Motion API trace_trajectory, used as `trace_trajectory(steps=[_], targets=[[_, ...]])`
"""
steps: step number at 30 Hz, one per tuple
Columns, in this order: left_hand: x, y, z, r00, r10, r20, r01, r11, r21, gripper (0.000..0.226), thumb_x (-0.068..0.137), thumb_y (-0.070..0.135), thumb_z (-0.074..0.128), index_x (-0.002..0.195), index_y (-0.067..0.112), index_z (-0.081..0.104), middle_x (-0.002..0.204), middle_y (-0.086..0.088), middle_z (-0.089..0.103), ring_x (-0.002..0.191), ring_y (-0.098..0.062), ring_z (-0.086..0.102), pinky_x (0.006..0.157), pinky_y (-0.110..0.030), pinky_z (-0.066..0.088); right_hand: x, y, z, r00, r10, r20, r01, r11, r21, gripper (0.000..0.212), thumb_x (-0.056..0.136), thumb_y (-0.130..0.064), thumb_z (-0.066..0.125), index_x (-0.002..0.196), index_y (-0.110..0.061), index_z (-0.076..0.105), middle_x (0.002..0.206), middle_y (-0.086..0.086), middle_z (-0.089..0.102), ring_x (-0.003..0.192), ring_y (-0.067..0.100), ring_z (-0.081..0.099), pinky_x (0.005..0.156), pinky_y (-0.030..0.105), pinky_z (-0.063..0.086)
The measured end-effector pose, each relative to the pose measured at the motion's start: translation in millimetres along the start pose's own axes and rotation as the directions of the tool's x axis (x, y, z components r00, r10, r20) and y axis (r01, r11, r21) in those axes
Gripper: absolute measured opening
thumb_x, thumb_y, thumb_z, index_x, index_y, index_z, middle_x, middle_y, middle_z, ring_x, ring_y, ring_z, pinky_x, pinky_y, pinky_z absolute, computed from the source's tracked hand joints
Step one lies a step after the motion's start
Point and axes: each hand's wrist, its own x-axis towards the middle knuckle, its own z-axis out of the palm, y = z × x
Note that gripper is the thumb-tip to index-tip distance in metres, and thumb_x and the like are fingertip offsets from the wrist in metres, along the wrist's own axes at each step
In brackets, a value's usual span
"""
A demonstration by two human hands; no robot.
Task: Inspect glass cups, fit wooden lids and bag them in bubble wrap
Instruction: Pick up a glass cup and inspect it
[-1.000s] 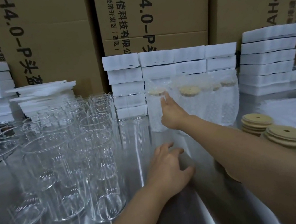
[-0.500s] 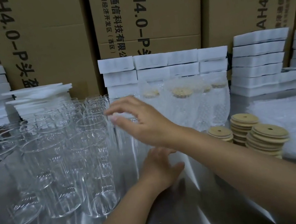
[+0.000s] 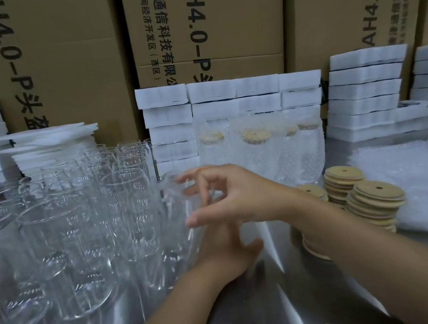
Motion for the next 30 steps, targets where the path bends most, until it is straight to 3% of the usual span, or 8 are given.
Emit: trace_trajectory(steps=[3,8,11,14,17,20,24,30], targets=[[6,-5,1,0.986,0.097,0.134,-0.084,0.992,-0.096,0.058,0.085,0.048,0.063,0.138,0.031,0.048,0.147,0.006,0.035,0.139,-0.013,0.024,0.114,-0.025,0.021,-7,10,-12,0.970,-0.019,-0.240,0.059,0.985,0.164,0.035,0.072,-0.017,0.082,0.061,-0.024,0.050,0.133,-0.012,0.055,0.118,0.005,0.057,0.105,0.045,0.043],[13,-14,6,0.996,-0.094,0.008,0.094,0.991,-0.091,0.057,0.086,0.045,0.063,0.136,0.021,0.053,0.154,-0.001,0.034,0.143,-0.021,0.025,0.114,-0.025,0.019,-16,38,-1,0.762,-0.015,-0.647,0.144,0.978,0.148,0.038,0.071,-0.015,0.082,0.060,-0.020,0.046,0.127,-0.012,0.051,0.117,0.006,0.056,0.087,0.020,0.047],[18,-20,1,0.970,-0.227,-0.083,0.205,0.955,-0.215,0.064,0.082,0.040,0.069,0.139,0.019,0.049,0.142,-0.006,0.048,0.136,-0.025,0.036,0.109,-0.027,0.023,-16,52,9,0.612,-0.012,-0.790,0.116,0.990,0.075,0.037,0.070,-0.024,0.083,0.063,-0.022,0.047,0.123,-0.020,0.044,0.124,0.005,0.047,0.097,0.035,0.046],[21,-24,-2,0.932,-0.325,-0.159,0.214,0.850,-0.481,0.085,0.071,0.032,0.082,0.142,0.014,0.038,0.132,-0.006,0.052,0.128,-0.026,0.047,0.104,-0.034,0.039,-18,61,17,0.557,-0.060,-0.829,0.083,0.996,-0.017,0.039,0.068,-0.026,0.083,0.078,-0.028,0.045,0.118,-0.020,0.039,0.122,-0.001,0.042,0.099,0.045,0.044],[21,-23,-1,0.960,-0.270,-0.075,0.156,0.737,-0.657,0.119,0.067,0.030,0.085,0.155,0.020,0.006,0.126,-0.003,0.050,0.113,-0.020,0.058,0.078,-0.018,0.046,-20,68,29,0.556,-0.080,-0.827,0.050,0.997,-0.063,0.058,0.065,-0.026,0.085,0.100,-0.038,0.040,0.116,-0.020,0.036,0.115,0.000,0.043,0.095,0.038,0.047],[22,-25,2,0.974,-0.214,-0.073,0.101,0.700,-0.707,0.121,0.067,0.018,0.084,0.155,0.017,0.001,0.122,-0.001,0.058,0.095,-0.005,0.063,0.066,-0.006,0.044,-21,69,37,0.591,-0.113,-0.799,0.016,0.992,-0.129,0.079,0.061,-0.039,0.080,0.123,-0.040,0.032,0.121,-0.030,0.028,0.117,0.001,0.043,0.094,0.026,0.045],[23,-25,-1,0.977,-0.158,-0.144,0.005,0.690,-0.724,0.119,0.069,0.007,0.084,0.155,0.018,0.002,0.142,-0.003,0.048,0.122,-0.012,0.053,0.081,0.000,0.040,-23,67,35,0.645,-0.175,-0.744,0.030,0.978,-0.204,0.090,0.063,-0.039,0.080,0.138,-0.023,0.033,0.124,-0.023,0.024,0.123,0.007,0.039,0.102,0.025,0.041],[16,-21,-3,0.955,-0.143,-0.259,-0.040,0.806,-0.591,0.112,0.072,0.023,0.084,0.153,0.038,0.008,0.158,0.004,0.023,0.134,-0.006,0.033,0.099,-0.025,0.033,-25,64,31,0.708,-0.160,-0.687,0.025,0.979,-0.202,0.095,0.066,-0.027,0.087,0.143,-0.015,0.033,0.128,-0.004,0.026,0.127,0.016,0.037,0.106,0.033,0.038]])
